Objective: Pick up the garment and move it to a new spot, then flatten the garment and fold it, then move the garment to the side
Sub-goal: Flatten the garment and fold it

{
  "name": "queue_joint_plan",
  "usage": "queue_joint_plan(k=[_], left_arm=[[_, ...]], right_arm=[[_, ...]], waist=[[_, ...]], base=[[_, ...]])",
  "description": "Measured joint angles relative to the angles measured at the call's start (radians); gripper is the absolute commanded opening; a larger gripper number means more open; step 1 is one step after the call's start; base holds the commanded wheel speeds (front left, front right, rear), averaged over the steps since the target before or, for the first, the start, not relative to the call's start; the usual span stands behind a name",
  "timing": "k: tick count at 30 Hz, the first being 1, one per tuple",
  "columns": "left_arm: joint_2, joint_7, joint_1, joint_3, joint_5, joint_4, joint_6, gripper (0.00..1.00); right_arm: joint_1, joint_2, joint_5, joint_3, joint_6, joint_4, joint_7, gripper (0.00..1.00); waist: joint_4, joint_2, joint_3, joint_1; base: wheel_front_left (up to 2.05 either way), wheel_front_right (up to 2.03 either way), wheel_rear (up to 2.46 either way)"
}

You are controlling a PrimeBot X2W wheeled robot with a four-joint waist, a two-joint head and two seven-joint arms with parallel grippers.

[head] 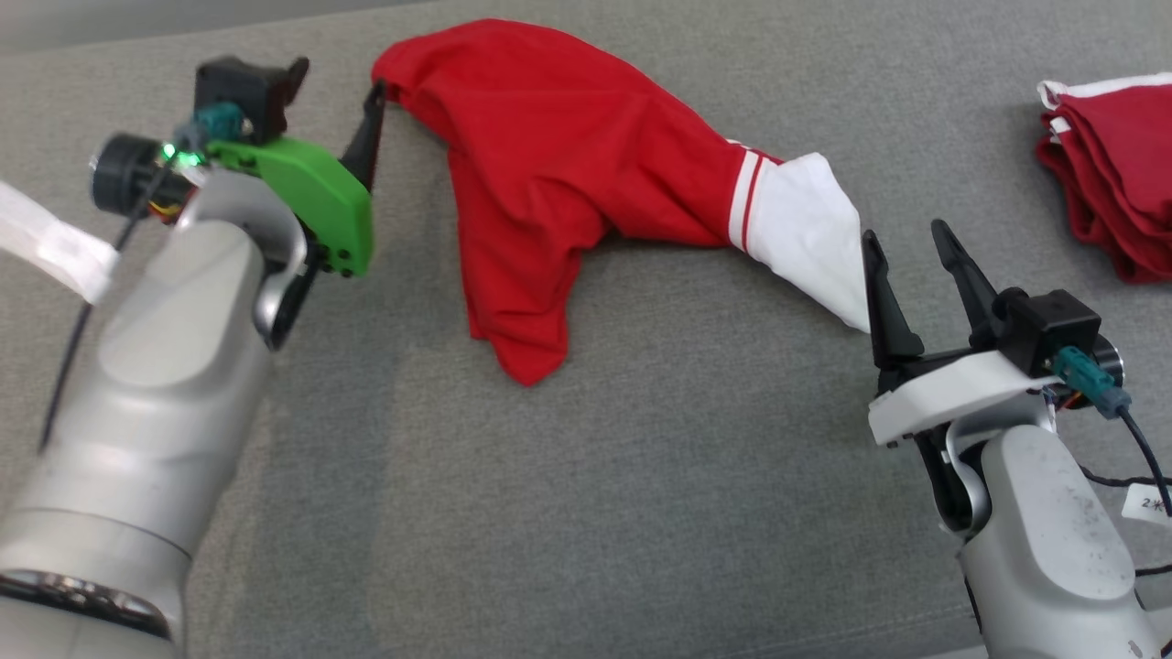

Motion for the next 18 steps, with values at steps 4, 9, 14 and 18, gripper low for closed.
queue_joint_plan(k=[4,9,14,18], left_arm=[[0.114,0.122,-0.134,-0.158,-0.088,-0.021,0.000,1.00],[0.234,0.213,-0.232,-0.306,-0.219,-0.077,0.000,1.00],[0.310,0.257,-0.282,-0.429,-0.324,-0.126,0.000,1.00],[0.352,0.266,-0.319,-0.501,-0.379,-0.134,0.000,1.00]], right_arm=[[-0.039,0.001,0.031,0.034,0.000,-0.018,0.000,1.00],[-0.069,0.001,0.067,0.074,0.000,-0.042,0.000,1.00],[-0.079,0.002,0.099,0.102,0.000,-0.067,0.000,1.00],[-0.084,0.001,0.108,0.111,0.000,-0.082,0.000,1.00]], waist=[[-0.039,0.0000,0.048,0.0000],[-0.093,0.0000,0.100,0.0000],[-0.146,0.0000,0.141,0.0000],[-0.185,0.0000,0.173,0.0000]], base=[[0.00,0.00,0.00],[0.00,0.00,0.00],[0.00,0.00,0.00],[0.00,0.00,0.00]])
